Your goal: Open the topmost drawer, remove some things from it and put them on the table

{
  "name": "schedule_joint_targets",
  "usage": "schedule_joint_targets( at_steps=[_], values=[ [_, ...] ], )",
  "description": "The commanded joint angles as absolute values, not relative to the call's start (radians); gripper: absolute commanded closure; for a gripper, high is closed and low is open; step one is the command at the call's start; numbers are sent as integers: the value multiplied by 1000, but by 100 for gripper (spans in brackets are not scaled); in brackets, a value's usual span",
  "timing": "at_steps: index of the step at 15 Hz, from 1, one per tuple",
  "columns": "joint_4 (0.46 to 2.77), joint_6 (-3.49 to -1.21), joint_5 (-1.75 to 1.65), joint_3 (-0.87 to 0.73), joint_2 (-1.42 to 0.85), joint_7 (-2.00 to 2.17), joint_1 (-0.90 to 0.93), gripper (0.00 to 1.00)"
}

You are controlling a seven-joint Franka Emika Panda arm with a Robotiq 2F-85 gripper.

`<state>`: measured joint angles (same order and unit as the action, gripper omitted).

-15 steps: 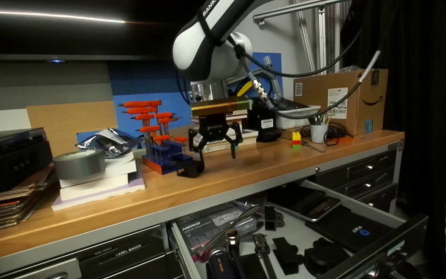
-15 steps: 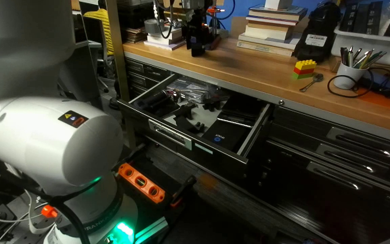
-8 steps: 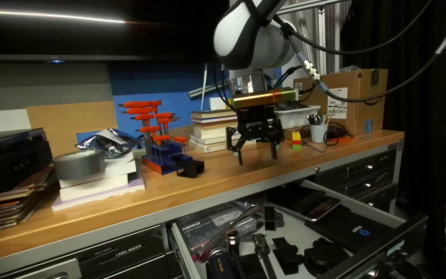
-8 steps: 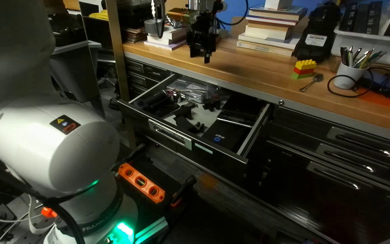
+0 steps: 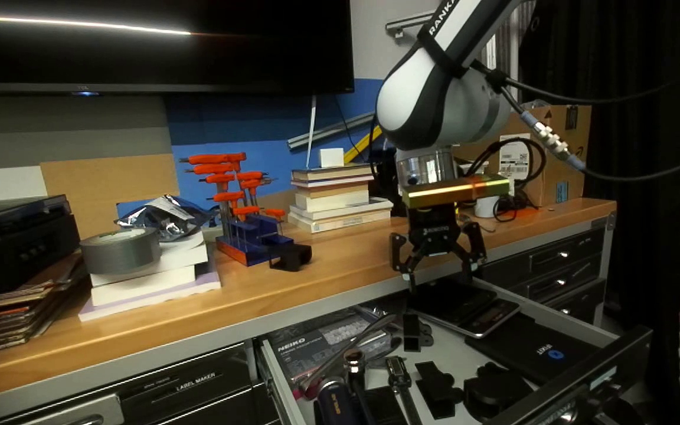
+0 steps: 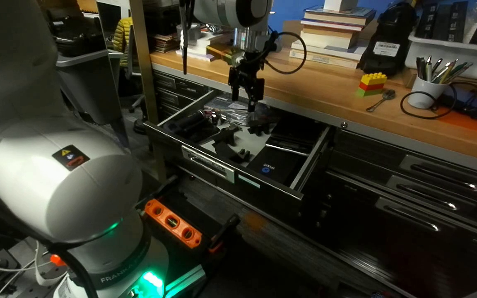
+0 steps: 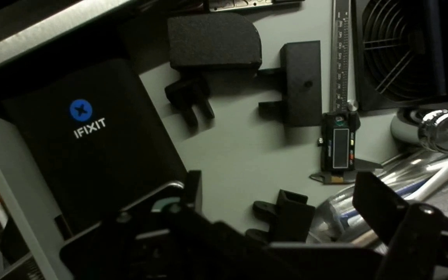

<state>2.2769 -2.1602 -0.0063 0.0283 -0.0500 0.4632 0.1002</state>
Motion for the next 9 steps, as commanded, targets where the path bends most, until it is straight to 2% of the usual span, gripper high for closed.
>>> schedule_joint_targets(
  at_steps=[1, 9],
  values=[
    [2387, -2258, 64, 37, -13, 412, 81, 0],
    [2536, -2473, 309, 76, -38, 251, 95, 0]
  ],
)
